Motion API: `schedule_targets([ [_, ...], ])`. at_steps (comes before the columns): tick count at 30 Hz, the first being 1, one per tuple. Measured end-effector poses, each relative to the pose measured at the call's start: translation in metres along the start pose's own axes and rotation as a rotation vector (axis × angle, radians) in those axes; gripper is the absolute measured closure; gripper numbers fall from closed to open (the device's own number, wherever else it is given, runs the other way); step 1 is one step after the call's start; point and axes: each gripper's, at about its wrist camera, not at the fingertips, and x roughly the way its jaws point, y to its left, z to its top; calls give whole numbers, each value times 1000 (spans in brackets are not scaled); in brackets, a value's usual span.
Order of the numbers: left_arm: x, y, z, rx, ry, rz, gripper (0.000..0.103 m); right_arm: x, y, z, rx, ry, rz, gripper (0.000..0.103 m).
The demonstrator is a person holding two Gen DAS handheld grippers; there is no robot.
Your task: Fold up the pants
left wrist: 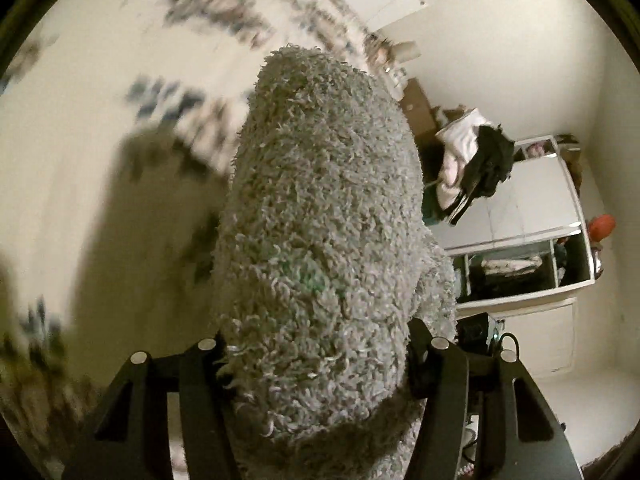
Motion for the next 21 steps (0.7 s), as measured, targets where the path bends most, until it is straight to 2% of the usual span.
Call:
schedule_targets([
  [4, 10, -7, 71, 40, -37, -21, 48, 16, 33, 68, -32, -45, 1, 62],
  [7, 22, 0, 144, 68, -55, -34, 47, 42, 55, 126, -63, -71, -6, 62],
  [8, 29, 5, 166, 69, -55, -36, 47, 37, 57, 137, -66, -78, -5, 62],
  [11, 41, 27, 226, 83, -54, -19, 47, 79, 70, 195, -86, -87, -15, 62],
  [13, 50, 44, 258, 93, -52, 2, 47, 107, 72, 215, -94, -82, -17, 62],
  [17, 71, 77, 291, 76, -23, 58, 45, 147, 53, 253, -84, -49, -34, 62],
  [20, 85, 109, 299, 7, 35, 143, 37, 172, 40, 254, -61, 2, -72, 60],
  [21, 87, 115, 299, -13, 52, 165, 31, 176, 37, 245, -51, 18, -81, 58],
])
